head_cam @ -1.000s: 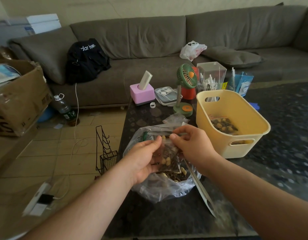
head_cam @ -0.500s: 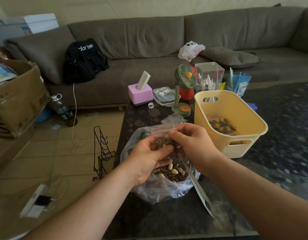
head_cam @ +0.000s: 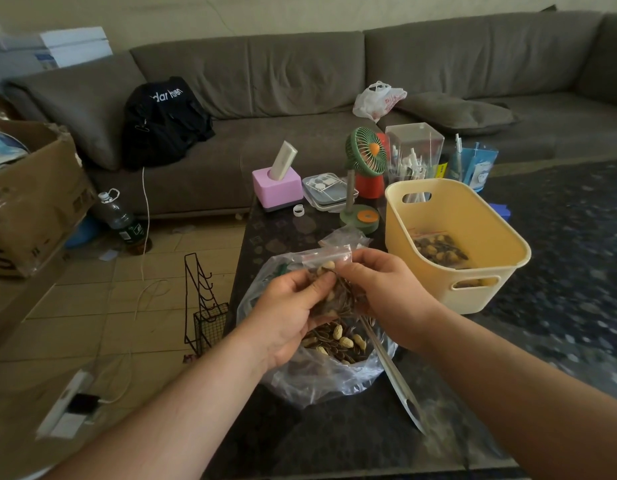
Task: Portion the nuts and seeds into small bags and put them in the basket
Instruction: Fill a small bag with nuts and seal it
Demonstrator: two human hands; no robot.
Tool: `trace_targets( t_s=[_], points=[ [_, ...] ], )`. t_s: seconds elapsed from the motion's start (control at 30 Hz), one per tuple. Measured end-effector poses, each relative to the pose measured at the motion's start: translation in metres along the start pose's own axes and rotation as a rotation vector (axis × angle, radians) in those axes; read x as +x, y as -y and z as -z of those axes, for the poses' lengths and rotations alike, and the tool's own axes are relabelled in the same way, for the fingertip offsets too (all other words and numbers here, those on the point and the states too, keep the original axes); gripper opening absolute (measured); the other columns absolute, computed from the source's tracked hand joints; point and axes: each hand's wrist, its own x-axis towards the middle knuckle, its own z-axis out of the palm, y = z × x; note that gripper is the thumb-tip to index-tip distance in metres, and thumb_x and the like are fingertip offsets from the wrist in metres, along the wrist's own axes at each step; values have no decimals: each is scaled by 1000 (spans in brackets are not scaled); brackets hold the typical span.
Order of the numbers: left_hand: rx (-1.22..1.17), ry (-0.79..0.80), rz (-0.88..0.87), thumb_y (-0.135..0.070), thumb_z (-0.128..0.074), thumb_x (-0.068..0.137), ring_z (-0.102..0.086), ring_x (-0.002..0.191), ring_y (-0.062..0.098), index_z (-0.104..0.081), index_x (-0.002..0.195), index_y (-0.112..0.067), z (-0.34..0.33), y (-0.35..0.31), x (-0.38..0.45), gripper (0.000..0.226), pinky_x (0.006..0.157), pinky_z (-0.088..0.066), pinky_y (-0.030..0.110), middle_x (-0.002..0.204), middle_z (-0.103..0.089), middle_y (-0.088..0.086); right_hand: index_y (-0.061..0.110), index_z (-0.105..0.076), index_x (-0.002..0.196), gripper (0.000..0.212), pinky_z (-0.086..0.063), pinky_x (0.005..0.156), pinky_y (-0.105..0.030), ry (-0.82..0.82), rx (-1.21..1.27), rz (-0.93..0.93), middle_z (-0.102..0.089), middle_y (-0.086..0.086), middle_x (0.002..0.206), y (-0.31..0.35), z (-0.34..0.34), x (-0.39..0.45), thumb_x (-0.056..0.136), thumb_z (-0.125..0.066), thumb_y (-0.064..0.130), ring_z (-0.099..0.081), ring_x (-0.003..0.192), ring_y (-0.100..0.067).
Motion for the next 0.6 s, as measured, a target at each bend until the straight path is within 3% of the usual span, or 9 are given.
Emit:
trace_targets(
  t_s=[0.2,0.3,0.43,0.6],
  points=[
    [-28,-76,-91,-31,-77,86,-76,110,28,-73,117,-19,-4,-1,-1,34,71,-63,36,114,-79,8,3,-74,104,14,-62,88,-60,-73,-17,50,-77,-22,98,0,0,1,99,-71,16,-77,96,-39],
    [-15,-174,-122,-33,-72,99,-73,114,32,-74,114,-25,0,0,4,17,73,-65,42,120,-76,12,5,-74,99,14,-62,88,-59,-90,-33,31,-77,-19,98,0,2,1,97,-74,19,-76,99,-38],
    [63,-245,-176,-34,-70,102,-75,112,30,-75,110,-32,5,3,8,9,88,-64,61,117,-77,7,8,-74,103,14,-66,83,-46,-105,-54,38,-78,-15,98,3,0,-1,100,-71,22,-77,95,-31],
    [138,-263,-218,-40,-70,102,-74,111,29,-74,105,-39,6,5,8,5,85,-65,58,120,-74,6,8,-72,104,13,-65,76,-37,-150,-98,73,-78,-10,93,6,-1,-2,100,-70,20,-76,83,-20]
  ],
)
